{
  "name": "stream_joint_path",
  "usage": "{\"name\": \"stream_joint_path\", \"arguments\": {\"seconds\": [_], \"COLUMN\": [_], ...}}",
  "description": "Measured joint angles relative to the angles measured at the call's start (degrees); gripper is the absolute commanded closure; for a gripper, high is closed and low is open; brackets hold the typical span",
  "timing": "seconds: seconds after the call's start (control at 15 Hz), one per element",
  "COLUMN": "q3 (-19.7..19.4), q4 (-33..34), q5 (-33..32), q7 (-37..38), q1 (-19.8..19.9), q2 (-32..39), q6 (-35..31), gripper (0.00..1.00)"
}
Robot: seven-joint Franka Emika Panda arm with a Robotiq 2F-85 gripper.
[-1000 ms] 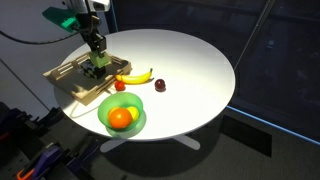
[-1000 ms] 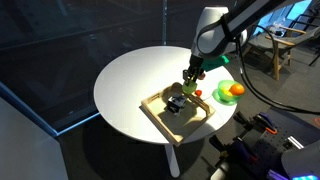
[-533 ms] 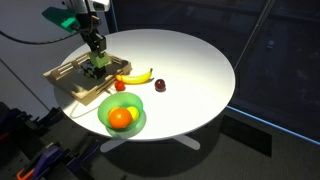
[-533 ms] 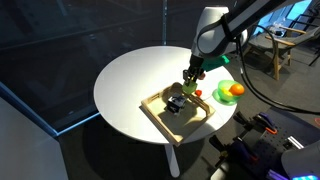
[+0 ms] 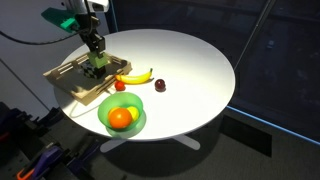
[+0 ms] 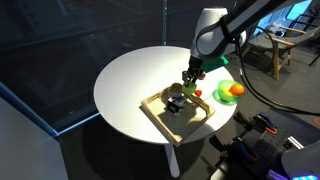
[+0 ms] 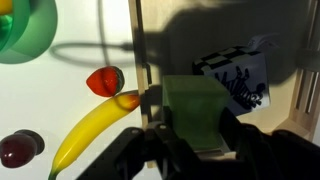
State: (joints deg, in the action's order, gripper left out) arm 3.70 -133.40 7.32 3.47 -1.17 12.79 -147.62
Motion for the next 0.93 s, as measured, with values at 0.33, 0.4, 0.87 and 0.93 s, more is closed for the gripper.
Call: {"name": "stream_joint_path", "arguments": {"seconds": [0.33, 0.4, 0.87, 0.93], "q3": [0.25, 0.28, 0.33, 0.34], "q4": [0.11, 0.14, 0.55, 0.64], "q5": [0.00, -0.05, -1.93, -2.53], "q7": [0.00, 0.00, 0.02, 0.05], "q1": [-1.41, -1.69, -3.57, -3.84], "q2": [0.23, 0.24, 0.30, 0.36], "q6": [0.01, 0.02, 0.09, 0.10], "gripper": [0.75, 0.75, 0.75, 0.75]}}
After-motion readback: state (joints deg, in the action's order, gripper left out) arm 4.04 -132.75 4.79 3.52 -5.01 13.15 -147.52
